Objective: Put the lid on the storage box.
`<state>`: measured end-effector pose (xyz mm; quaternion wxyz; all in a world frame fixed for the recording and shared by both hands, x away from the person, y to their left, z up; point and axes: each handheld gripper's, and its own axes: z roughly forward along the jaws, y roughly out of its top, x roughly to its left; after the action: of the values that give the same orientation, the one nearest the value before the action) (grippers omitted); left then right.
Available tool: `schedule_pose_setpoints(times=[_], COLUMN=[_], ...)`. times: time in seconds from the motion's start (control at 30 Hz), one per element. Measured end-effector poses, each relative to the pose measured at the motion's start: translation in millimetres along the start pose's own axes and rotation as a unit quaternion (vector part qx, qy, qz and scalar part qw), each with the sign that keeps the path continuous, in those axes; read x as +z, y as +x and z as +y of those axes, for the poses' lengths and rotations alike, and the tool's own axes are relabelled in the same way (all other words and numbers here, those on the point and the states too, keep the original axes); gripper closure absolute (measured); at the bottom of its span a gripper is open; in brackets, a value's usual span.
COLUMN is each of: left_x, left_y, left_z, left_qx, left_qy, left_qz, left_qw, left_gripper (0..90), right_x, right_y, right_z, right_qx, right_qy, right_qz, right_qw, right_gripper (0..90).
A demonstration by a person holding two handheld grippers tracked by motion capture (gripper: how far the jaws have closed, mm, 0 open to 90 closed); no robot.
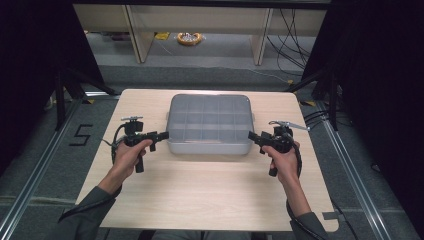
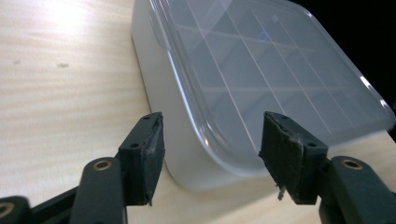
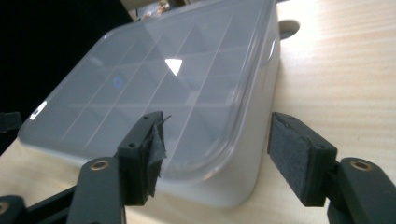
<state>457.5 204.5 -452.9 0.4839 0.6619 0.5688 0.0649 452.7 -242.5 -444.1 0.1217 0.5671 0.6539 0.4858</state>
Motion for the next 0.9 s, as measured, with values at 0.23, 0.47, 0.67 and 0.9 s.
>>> schedule_pose_setpoints(times=[0.23, 0.47, 0.67, 0.9], left_x=[-10.3, -18.2, -24.5, -31.7], left_y=[-9.6, -18.0, -24.9, -27.9], left_z=[-25.5, -47.5, -70.3, -84.2], left_qx=[0.018, 0.04, 0.051, 0.066], left_qy=[0.007, 0.024, 0.041, 0.045], left_qz=[-0.014, -0.029, -0.038, -0.037], left_qw=[0.9997, 0.9985, 0.9971, 0.9961], left_gripper=[33.1, 30.9, 30.8, 30.6], right_x=[-10.1, -20.4, -35.0, -41.5], right_y=[10.1, 19.5, 18.0, 17.6], right_z=[-9.2, -21.9, -41.2, -63.7], right_qx=[-0.006, -0.026, -0.038, -0.036], right_qy=[0.008, 0.013, 0.031, 0.046], right_qz=[0.009, 0.011, 0.011, 0.018], right_qw=[0.9999, 0.9995, 0.9988, 0.9981], right_gripper=[33.7, 30.8, 30.5, 30.5])
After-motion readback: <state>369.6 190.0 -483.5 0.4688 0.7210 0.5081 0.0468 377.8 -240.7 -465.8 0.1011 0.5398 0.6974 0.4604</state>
